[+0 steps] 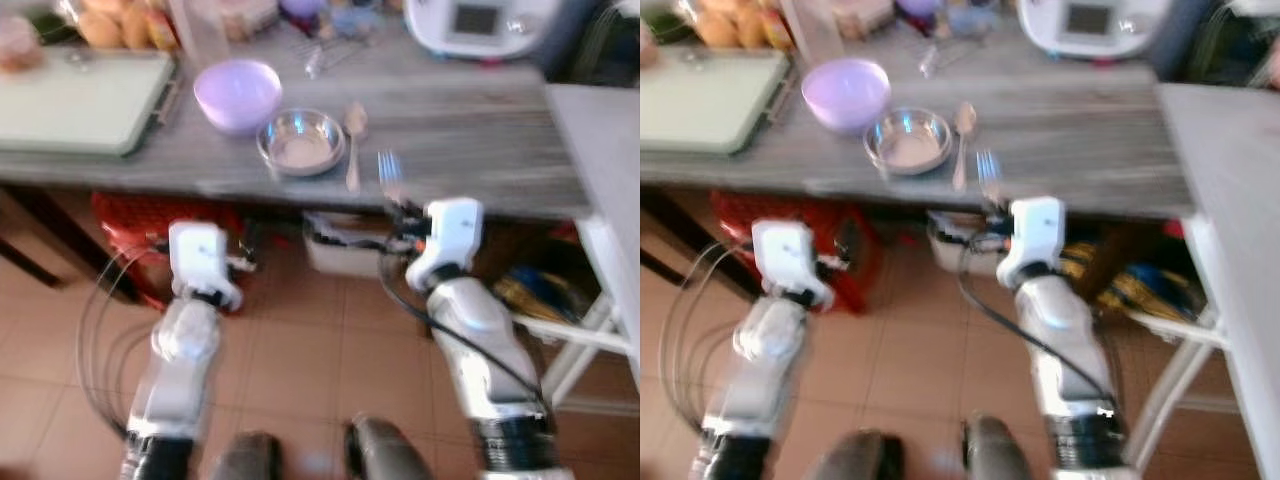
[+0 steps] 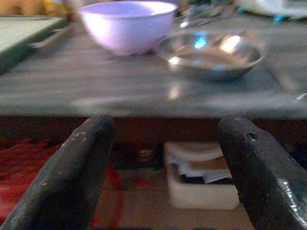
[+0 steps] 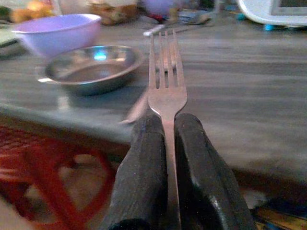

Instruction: Setting the table

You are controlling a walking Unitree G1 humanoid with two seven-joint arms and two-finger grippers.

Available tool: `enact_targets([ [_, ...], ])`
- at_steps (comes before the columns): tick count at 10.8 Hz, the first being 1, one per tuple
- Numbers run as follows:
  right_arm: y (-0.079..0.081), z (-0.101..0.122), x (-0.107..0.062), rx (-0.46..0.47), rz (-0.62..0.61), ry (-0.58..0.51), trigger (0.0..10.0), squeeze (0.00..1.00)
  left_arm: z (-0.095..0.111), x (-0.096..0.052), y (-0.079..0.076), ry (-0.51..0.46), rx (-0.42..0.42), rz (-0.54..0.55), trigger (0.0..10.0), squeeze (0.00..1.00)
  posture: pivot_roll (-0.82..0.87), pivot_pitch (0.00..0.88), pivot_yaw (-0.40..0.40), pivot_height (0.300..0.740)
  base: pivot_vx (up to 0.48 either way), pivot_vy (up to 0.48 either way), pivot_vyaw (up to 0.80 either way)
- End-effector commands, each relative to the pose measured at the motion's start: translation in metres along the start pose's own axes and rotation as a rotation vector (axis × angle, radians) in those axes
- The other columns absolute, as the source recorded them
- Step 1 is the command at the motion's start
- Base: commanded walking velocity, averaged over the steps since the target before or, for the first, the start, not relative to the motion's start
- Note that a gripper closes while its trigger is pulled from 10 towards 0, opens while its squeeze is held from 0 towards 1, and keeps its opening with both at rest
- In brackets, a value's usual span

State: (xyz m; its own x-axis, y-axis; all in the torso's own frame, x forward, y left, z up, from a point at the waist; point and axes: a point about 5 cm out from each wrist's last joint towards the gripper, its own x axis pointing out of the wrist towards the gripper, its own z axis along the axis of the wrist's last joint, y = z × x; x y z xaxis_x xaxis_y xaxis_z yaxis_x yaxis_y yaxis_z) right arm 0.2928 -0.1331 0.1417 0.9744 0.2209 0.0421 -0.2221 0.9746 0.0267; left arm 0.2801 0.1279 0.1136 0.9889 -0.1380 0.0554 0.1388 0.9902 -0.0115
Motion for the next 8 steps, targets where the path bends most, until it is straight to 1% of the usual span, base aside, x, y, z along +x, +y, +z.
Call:
enact_targets([
  [1,0.004,0.007,0.001,0.001,-0.002,-0.036,10.0,0.00,0.004,-0.001,0.006,-0.017,0.019,0.004,10.0,0.00,-0.05,0.156,0.003,0.740,0.337,0.000,0.00],
  [4,0.000,0.010,0.002,0.011,-0.038,-0.064,10.0,0.00,0.001,-0.005,0.009,-0.011,0.020,0.004,10.0,0.00,-0.05,0.159,0.003,0.740,0.299,0.000,0.00],
  [5,-0.003,0.014,0.003,-0.006,-0.068,-0.084,10.0,0.00,0.002,-0.006,0.010,-0.011,0.009,0.002,10.0,0.00,-0.05,0.160,0.003,0.740,0.000,0.000,0.00],
  [6,-0.008,0.016,0.003,-0.003,-0.103,-0.101,10.0,0.00,0.001,-0.008,0.011,-0.003,0.021,0.002,10.0,0.00,-0.05,0.161,0.003,0.740,0.000,0.000,0.00],
  [7,-0.016,0.021,0.003,-0.020,-0.161,-0.124,10.0,0.00,0.001,-0.012,0.017,-0.004,0.017,0.016,10.0,0.00,-0.05,0.166,0.006,0.740,0.000,0.000,0.00],
  [8,-0.020,0.023,0.002,-0.038,-0.184,-0.134,10.0,0.00,0.002,-0.017,0.019,-0.008,0.013,0.026,10.0,0.00,-0.05,0.169,0.008,0.740,0.000,0.000,0.00],
])
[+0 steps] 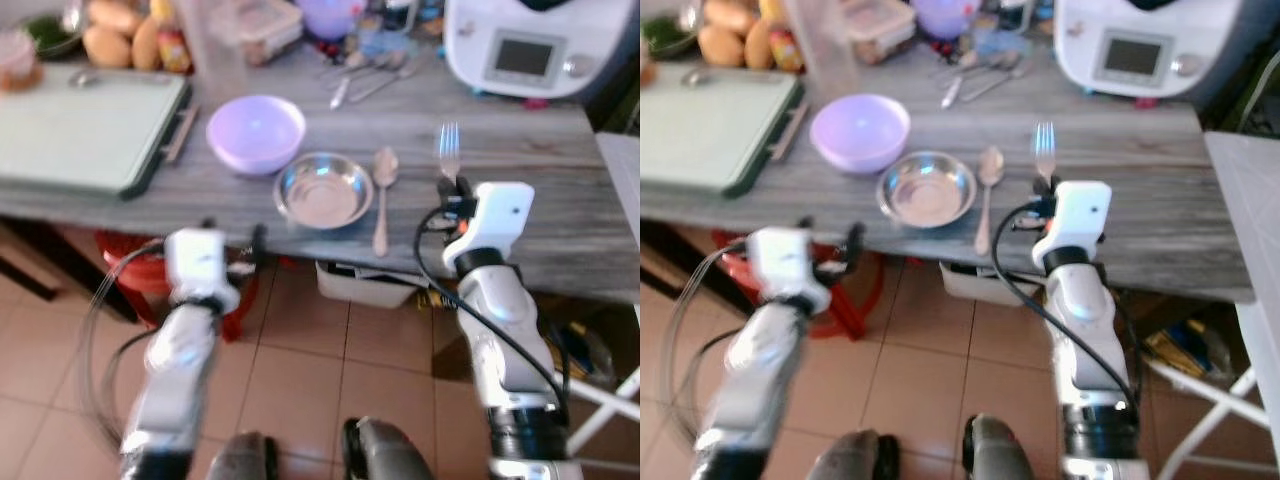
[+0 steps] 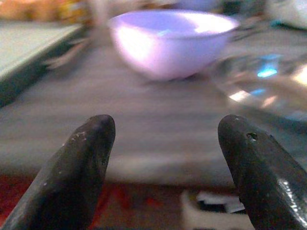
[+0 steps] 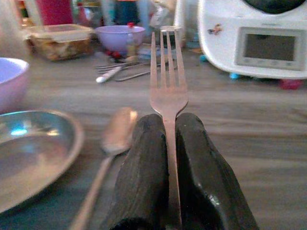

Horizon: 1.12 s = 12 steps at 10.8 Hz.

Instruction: Setting the table

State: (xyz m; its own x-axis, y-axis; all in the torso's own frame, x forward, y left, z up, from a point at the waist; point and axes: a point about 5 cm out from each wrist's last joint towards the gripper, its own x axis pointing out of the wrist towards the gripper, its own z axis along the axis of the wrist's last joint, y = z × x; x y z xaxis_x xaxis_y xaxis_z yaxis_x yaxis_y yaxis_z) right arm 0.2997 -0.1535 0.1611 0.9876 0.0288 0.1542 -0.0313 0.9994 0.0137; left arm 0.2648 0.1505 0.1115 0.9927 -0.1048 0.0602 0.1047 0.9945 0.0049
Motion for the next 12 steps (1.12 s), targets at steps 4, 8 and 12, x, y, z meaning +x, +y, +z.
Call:
enact_targets([
  [4,-0.031,-0.008,0.011,0.061,-0.180,0.060,10.0,0.00,-0.003,-0.022,0.007,0.055,0.028,-0.026,10.0,0.00,-0.01,0.215,0.035,0.740,0.000,0.000,0.00],
  [8,-0.033,-0.010,0.021,0.166,-0.254,0.073,10.0,0.00,0.004,-0.025,0.009,0.053,0.037,-0.039,10.0,0.00,0.00,0.236,0.053,0.740,0.000,0.000,0.00],
  [12,-0.025,-0.013,0.038,0.264,-0.263,0.123,10.0,0.00,0.005,-0.027,0.007,0.064,0.037,-0.053,10.0,0.00,0.01,0.250,0.054,0.740,0.000,0.000,0.00],
])
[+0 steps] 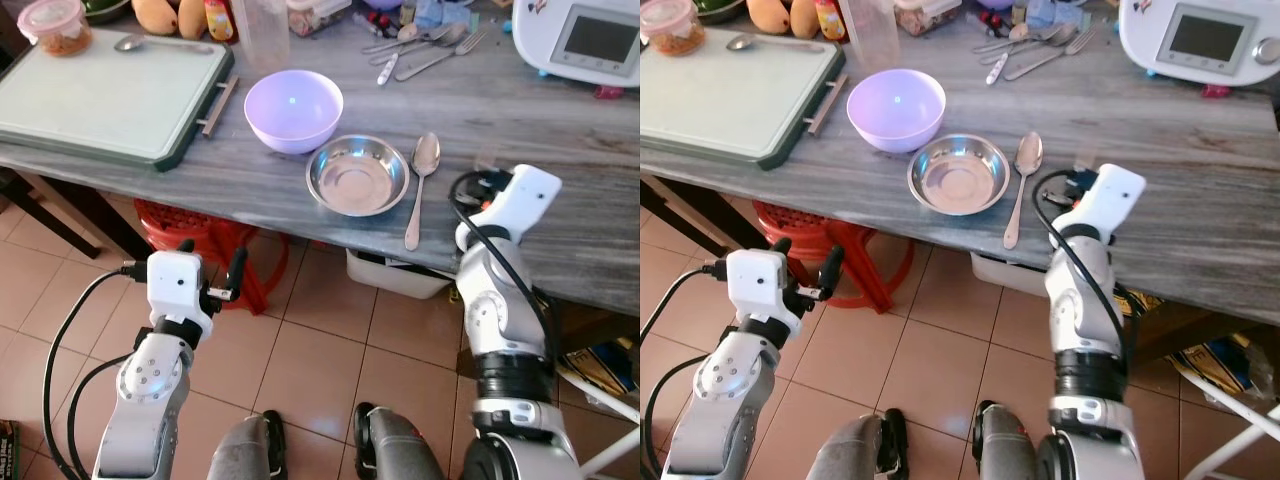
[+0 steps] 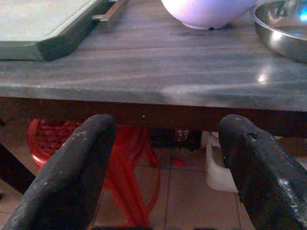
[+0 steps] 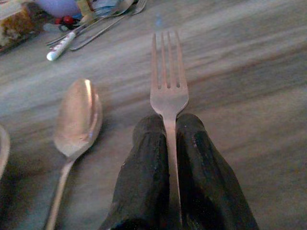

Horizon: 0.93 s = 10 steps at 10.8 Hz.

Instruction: Setting the table

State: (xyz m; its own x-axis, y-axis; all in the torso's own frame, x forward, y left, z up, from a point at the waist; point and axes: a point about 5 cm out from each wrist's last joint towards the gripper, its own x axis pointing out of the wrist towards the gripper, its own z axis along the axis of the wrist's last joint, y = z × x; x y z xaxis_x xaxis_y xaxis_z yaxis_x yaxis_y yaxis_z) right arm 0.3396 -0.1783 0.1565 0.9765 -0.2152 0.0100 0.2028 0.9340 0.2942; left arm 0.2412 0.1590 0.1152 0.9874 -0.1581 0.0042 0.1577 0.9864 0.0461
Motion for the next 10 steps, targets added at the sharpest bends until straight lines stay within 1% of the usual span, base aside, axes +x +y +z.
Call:
enact_targets([
  [1,0.0065,-0.0061,-0.0003,0.002,0.023,0.036,10.0,0.00,-0.0005,-0.0033,0.0003,0.011,-0.005,0.000,10.0,0.00,0.00,0.251,0.049,0.740,0.000,0.000,0.00],
  [3,0.0104,-0.0116,0.0001,0.007,0.029,0.071,10.0,0.00,-0.0013,-0.0029,-0.0021,0.016,-0.012,-0.005,10.0,0.00,0.00,0.253,0.047,0.740,0.000,0.000,0.00],
  [4,0.0123,-0.0144,0.0008,0.014,0.031,0.089,10.0,0.00,-0.0024,-0.0030,-0.0077,0.019,-0.021,-0.023,10.0,0.00,0.00,0.252,0.046,0.740,0.000,0.000,0.00],
  [10,0.0133,-0.0161,0.0052,0.033,0.007,0.103,10.0,0.00,-0.0029,0.0004,-0.0089,0.020,-0.026,-0.023,10.0,0.00,0.00,0.249,0.041,0.740,0.000,0.000,0.00],
])
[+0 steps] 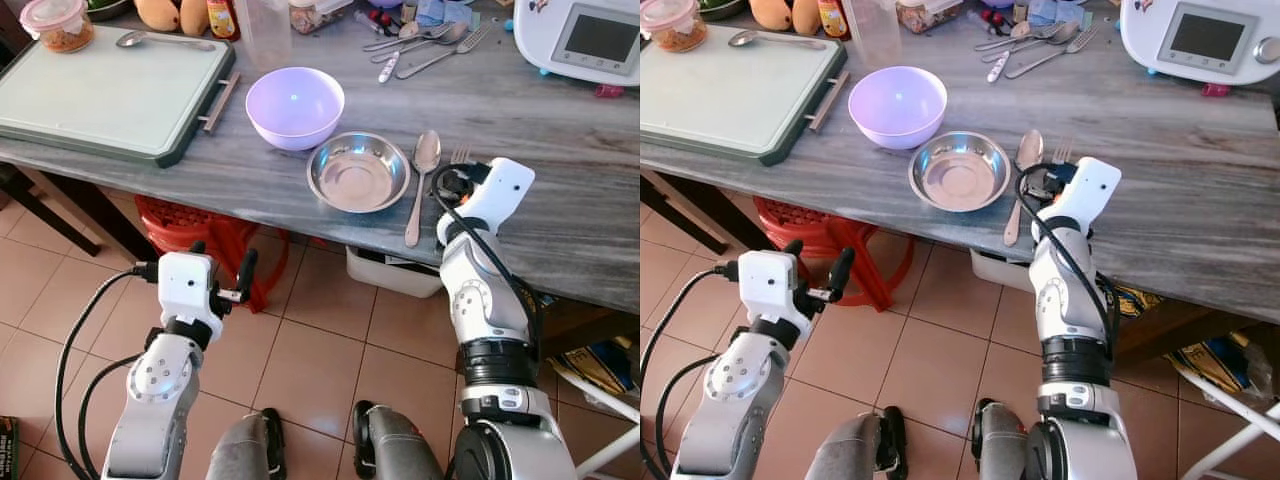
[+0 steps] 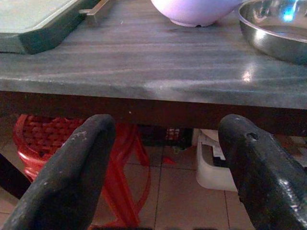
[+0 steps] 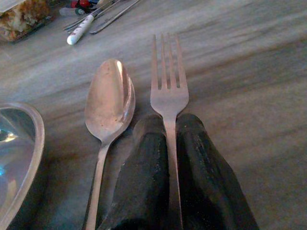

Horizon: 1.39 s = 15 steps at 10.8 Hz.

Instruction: Setting the table

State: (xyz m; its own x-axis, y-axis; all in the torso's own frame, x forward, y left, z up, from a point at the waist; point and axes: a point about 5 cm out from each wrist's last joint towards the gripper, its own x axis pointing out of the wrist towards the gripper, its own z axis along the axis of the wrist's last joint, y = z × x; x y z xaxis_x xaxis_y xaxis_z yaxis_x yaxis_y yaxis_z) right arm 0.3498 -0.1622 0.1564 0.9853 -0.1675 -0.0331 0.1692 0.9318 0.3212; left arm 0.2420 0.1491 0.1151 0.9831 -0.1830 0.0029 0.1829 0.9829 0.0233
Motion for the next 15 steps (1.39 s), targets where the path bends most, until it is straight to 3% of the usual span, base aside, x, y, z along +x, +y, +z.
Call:
enact_targets([
  [1,-0.005,-0.011,-0.001,0.005,-0.030,0.048,10.0,0.00,-0.003,-0.002,0.001,0.020,-0.004,0.002,10.0,0.00,0.00,0.249,0.041,0.740,0.000,0.000,0.00],
  [7,-0.012,-0.017,0.000,0.013,-0.052,0.068,10.0,0.00,-0.004,-0.002,-0.001,0.027,-0.004,-0.003,10.0,0.00,0.00,0.251,0.044,0.740,0.000,0.000,0.00],
  [8,-0.012,-0.018,0.000,0.021,-0.036,0.072,10.0,1.00,-0.004,-0.002,-0.001,0.028,-0.004,-0.003,10.0,0.00,0.00,0.252,0.044,0.740,0.000,0.000,0.00],
  [9,-0.011,-0.018,-0.001,-0.002,-0.031,0.068,10.0,0.97,-0.006,-0.002,0.001,0.036,0.001,0.003,10.0,0.00,0.00,0.251,0.042,0.740,0.000,0.000,0.00],
  [10,-0.011,-0.018,0.000,-0.001,-0.025,0.070,10.0,0.80,-0.006,-0.001,0.001,0.032,0.005,0.007,10.0,0.00,0.00,0.249,0.042,0.740,0.000,0.000,0.00],
  [11,-0.011,-0.018,0.000,-0.003,-0.025,0.074,10.0,0.76,-0.005,0.000,0.002,0.030,0.007,0.009,10.0,0.00,0.00,0.248,0.041,0.740,0.000,0.000,0.00],
  [12,-0.012,-0.018,0.000,-0.007,-0.023,0.072,10.0,0.53,-0.005,0.000,0.002,0.029,0.008,0.010,10.0,0.00,0.00,0.248,0.041,0.740,0.000,0.000,0.00],
  [13,-0.014,-0.017,0.000,-0.014,-0.022,0.068,10.0,0.18,-0.004,0.000,0.002,0.027,0.008,0.012,10.0,0.00,0.00,0.247,0.041,0.740,0.000,0.000,0.00],
  [15,-0.019,-0.017,-0.001,-0.025,-0.028,0.070,10.0,0.11,-0.004,0.001,0.002,0.023,0.007,0.014,10.0,0.00,0.00,0.246,0.040,0.740,0.000,0.000,0.00],
])
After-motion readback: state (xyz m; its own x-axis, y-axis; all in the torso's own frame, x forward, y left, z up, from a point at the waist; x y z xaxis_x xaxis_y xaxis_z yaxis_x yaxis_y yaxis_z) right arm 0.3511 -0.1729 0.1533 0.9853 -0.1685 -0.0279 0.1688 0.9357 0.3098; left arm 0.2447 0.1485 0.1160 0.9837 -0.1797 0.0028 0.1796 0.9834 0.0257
